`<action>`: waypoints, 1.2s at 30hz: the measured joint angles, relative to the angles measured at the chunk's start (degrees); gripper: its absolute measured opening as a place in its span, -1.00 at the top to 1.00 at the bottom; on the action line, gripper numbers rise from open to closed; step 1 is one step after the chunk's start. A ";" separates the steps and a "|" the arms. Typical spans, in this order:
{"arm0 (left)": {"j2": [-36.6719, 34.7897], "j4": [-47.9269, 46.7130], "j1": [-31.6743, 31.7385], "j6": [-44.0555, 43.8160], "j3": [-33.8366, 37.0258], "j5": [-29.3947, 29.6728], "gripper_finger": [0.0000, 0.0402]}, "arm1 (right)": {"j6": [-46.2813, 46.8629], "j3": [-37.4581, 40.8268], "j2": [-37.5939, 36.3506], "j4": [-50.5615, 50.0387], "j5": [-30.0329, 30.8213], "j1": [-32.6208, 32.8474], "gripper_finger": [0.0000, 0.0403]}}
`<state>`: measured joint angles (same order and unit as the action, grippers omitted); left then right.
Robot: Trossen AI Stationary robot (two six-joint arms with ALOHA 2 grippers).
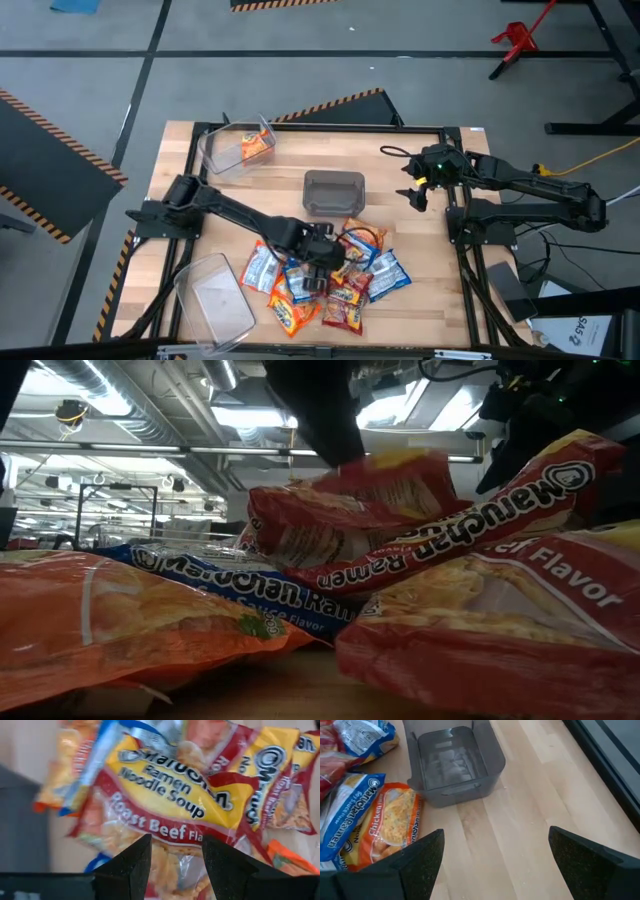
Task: Sort Maruchan noodles
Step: Put the red noodle pack into the black bin
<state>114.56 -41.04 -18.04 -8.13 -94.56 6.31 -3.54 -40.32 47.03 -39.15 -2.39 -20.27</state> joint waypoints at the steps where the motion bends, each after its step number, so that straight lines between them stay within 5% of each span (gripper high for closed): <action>1: 0.48 0.10 0.00 0.11 0.00 -1.04 0.16 | -0.13 0.01 0.00 0.01 -0.04 0.01 -0.71; 12: 0.79 -1.51 -1.01 -0.55 0.00 -0.26 0.16 | -0.95 0.02 0.00 0.00 -0.09 0.01 -0.71; 17: 1.22 -3.96 -1.78 -0.58 -0.01 5.40 0.19 | -0.95 0.02 0.00 0.01 -0.09 0.01 -0.71; 28: 1.22 -6.22 -1.51 -2.15 0.00 7.84 0.92 | -0.76 0.02 0.00 0.06 0.39 0.00 -0.71; 36: 1.00 -6.56 -1.40 -3.52 -0.36 9.76 1.00 | 0.25 0.02 0.00 0.08 0.44 0.00 -0.71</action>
<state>115.57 -47.60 -19.44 -11.64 -94.92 16.06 -3.29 -40.29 47.03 -39.07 -1.96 -20.27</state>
